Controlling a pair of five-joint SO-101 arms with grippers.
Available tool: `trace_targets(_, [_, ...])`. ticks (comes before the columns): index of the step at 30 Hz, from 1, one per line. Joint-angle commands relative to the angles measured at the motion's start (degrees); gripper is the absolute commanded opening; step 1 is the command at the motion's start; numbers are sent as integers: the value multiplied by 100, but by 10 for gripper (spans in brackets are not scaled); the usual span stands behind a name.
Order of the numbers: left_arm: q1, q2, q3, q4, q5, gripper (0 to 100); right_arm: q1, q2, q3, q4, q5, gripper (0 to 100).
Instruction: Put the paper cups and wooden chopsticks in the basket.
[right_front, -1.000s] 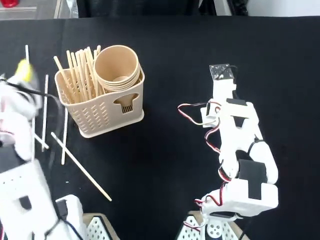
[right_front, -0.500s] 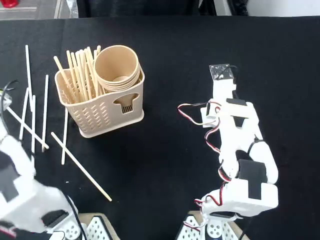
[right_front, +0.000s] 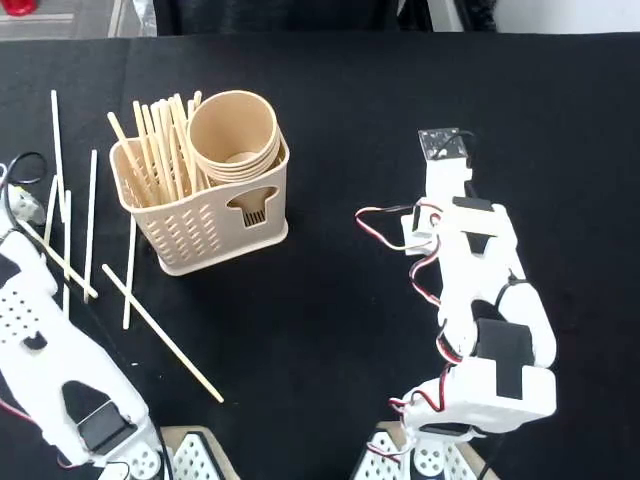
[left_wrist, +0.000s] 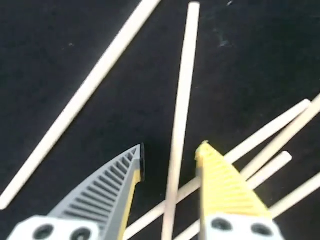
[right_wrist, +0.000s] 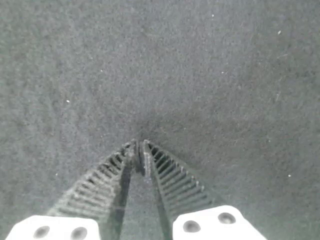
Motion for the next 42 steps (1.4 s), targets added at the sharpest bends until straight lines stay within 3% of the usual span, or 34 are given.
trace_targets(1, [-40, 484, -1516, 615, -26, 66, 44, -75, -31, -35, 53, 13])
trace_targets(3, [-31, 712, -2088, 923, -26, 24, 44, -75, -31, -35, 53, 13])
trace_targets(10, [-4, 888, -4382, 2259, -18, 29, 44, -75, -31, -35, 53, 13])
trace_targets(13, [-22, 844, -5253, 2259, -26, 29, 44, -75, -31, -35, 53, 13])
trace_targets(16, [22, 422, -5297, 2259, -26, 29, 44, -75, -31, -35, 53, 13])
trace_targets(20, [-4, -677, -4268, 2303, -26, 29, 44, -75, -31, -35, 53, 13])
trace_targets(27, [426, -4457, 374, 1996, -35, 29, 44, -66, -48, -53, 53, 13])
trace_targets(29, [646, -5565, 1552, 1415, -35, 29, 44, -66, -40, -44, 53, 13])
trace_targets(33, [1007, -7622, 3952, -510, -35, 29, 44, -66, -31, -44, 53, 13])
trace_targets(42, [1710, -11692, 8347, -5741, 0, 29, 44, -66, -31, -35, 53, 13])
